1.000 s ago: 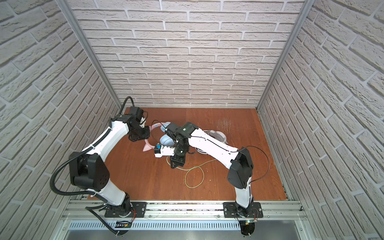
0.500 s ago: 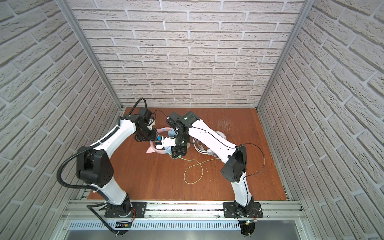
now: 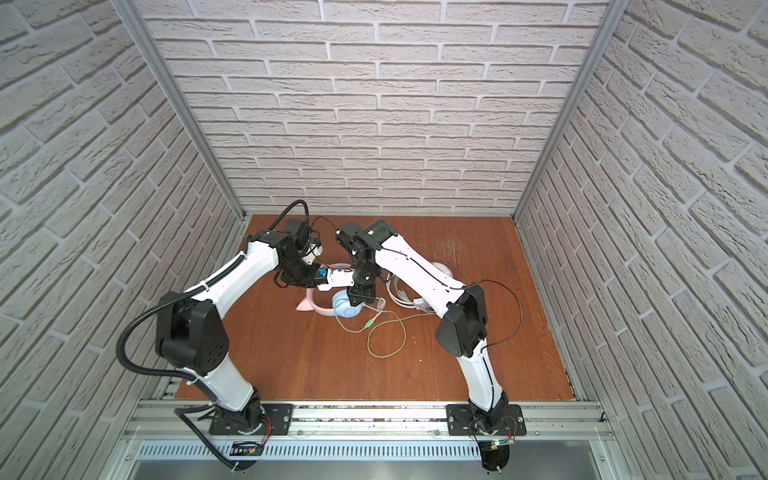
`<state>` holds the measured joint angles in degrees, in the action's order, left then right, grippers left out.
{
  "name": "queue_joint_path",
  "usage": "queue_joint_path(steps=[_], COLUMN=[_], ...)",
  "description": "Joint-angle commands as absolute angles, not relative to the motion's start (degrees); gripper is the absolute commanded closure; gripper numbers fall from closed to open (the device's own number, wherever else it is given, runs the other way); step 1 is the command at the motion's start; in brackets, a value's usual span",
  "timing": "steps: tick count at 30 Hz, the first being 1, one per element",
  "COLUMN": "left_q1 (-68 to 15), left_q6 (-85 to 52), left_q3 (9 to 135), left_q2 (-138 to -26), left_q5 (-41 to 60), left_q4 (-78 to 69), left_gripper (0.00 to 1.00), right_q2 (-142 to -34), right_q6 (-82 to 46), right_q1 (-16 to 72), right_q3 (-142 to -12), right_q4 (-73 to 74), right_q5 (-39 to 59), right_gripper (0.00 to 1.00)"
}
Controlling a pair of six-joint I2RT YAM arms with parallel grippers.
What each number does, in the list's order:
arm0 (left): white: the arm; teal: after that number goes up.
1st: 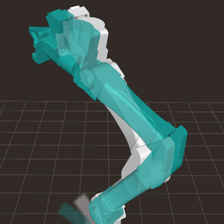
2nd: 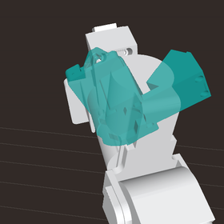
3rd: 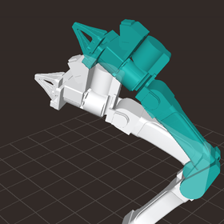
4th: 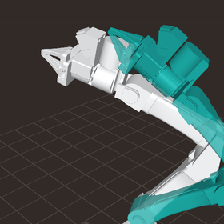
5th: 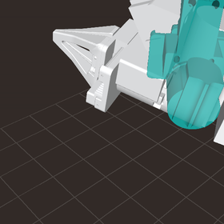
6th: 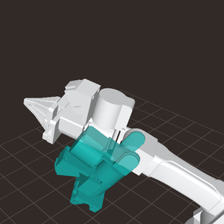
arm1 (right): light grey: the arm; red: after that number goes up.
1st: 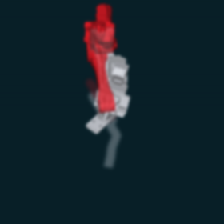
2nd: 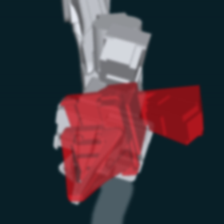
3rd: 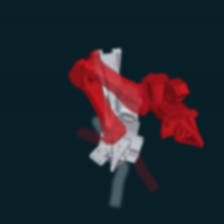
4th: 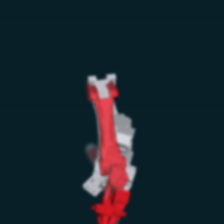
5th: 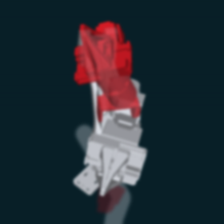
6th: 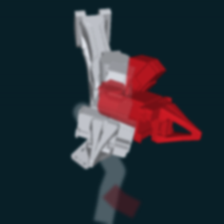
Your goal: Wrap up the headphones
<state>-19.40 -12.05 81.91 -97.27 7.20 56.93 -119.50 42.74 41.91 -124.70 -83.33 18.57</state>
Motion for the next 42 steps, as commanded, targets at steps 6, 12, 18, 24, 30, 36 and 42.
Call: queue_joint_path(steps=[6,12,18,24,30,36,42], left_q1=[-21.86,-23.15,-23.47,-23.49,-23.56,-24.12,-24.91], left_q6=[-8.4,-7.52,-7.04,-7.41,-6.92,-5.82,-5.35], left_q3=[81.21,81.47,81.21,81.12,81.39,81.15,79.64], left_q2=[-94.99,-95.72,-95.19,-96.12,-97.03,-96.49,-94.48], left_q5=[10.82,10.17,9.81,7.66,8.06,8.28,9.76], left_q4=[59.0,59.94,59.83,60.81,60.82,61.43,60.01], left_gripper=[1.0,1.0,1.0,1.0,1.0,1.0,1.0], right_q2=[-119.01,-119.52,-120.23,-119.56,-119.09,-120.72,-123.45], right_q6=[44.25,44.21,44.56,46.15,46.85,45.99,43.38], right_q1=[40.05,39.74,39.46,39.37,39.29,38.44,37.47], right_q3=[-126.04,-126.04,-126.1,-127.97,-125.83,-126.09,-128.22], right_q4=[-78.34,-75.48,-73.04,-74.85,-73.95,-71.05,-71.1], right_q5=[13.12,9.32,8.59,11.55,8.61,7.57,12.38], right_gripper=[0.95,0.95,0.95,0.95,0.95,0.95,0.94])
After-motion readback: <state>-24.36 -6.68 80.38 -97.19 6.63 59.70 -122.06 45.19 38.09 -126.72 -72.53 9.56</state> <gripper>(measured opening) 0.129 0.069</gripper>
